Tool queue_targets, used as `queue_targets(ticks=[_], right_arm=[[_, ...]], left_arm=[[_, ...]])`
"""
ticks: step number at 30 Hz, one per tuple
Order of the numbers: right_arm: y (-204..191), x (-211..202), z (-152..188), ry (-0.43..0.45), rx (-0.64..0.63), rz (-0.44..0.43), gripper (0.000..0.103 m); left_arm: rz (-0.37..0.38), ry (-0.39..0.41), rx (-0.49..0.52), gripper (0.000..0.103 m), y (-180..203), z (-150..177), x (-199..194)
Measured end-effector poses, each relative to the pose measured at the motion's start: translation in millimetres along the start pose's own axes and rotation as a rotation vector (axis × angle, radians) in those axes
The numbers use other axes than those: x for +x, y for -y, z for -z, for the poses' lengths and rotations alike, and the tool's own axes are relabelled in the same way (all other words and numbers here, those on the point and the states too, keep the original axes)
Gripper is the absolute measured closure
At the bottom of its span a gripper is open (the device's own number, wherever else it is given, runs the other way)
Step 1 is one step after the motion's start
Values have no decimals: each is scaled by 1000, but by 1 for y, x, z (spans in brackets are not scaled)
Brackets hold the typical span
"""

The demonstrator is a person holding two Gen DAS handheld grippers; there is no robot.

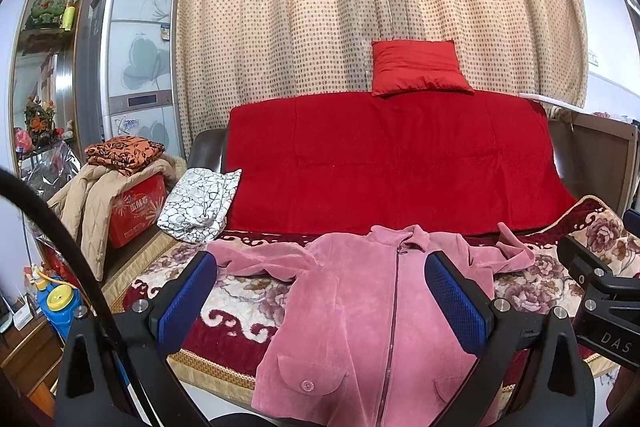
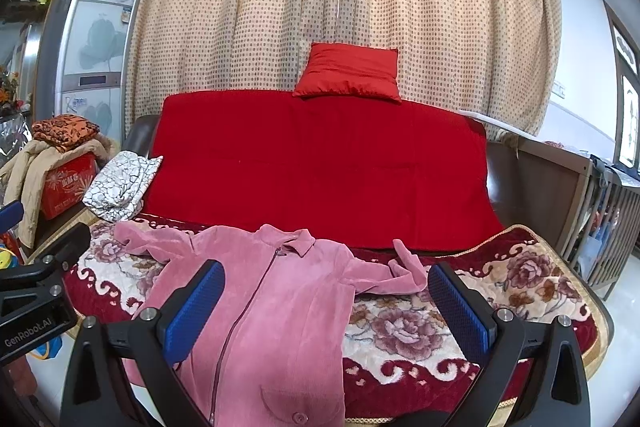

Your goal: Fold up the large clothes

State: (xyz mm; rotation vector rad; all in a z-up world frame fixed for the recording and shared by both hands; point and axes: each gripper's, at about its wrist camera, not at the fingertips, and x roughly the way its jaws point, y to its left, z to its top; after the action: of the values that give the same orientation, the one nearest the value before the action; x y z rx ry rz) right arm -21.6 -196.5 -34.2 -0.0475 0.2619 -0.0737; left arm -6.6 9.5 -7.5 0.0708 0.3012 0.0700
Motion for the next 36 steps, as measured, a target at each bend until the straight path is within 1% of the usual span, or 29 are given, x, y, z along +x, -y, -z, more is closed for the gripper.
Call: queue_targets(ticks=[15, 23, 27, 30, 34, 36], right_arm=[[-4, 11, 3, -20, -14, 1, 0], [-5, 32, 3, -48, -24, 6, 0], [-3, 51, 2, -69, -29, 14, 0], [-1, 70, 2, -91, -27, 23, 0], [1, 101, 4, -128, -30, 34, 0], [2, 123, 7, -156, -30, 38, 0]], left_arm=[[-3, -16, -6, 0, -3, 3, 11], [-9, -44, -5, 0, -3, 4, 34], [-14, -75, -4, 0, -1, 5, 58], [-20, -112, -2, 0, 2, 9, 83], [-45, -175, 4, 0, 6, 18, 128], [-67, -225, 11, 0, 7, 27, 160]])
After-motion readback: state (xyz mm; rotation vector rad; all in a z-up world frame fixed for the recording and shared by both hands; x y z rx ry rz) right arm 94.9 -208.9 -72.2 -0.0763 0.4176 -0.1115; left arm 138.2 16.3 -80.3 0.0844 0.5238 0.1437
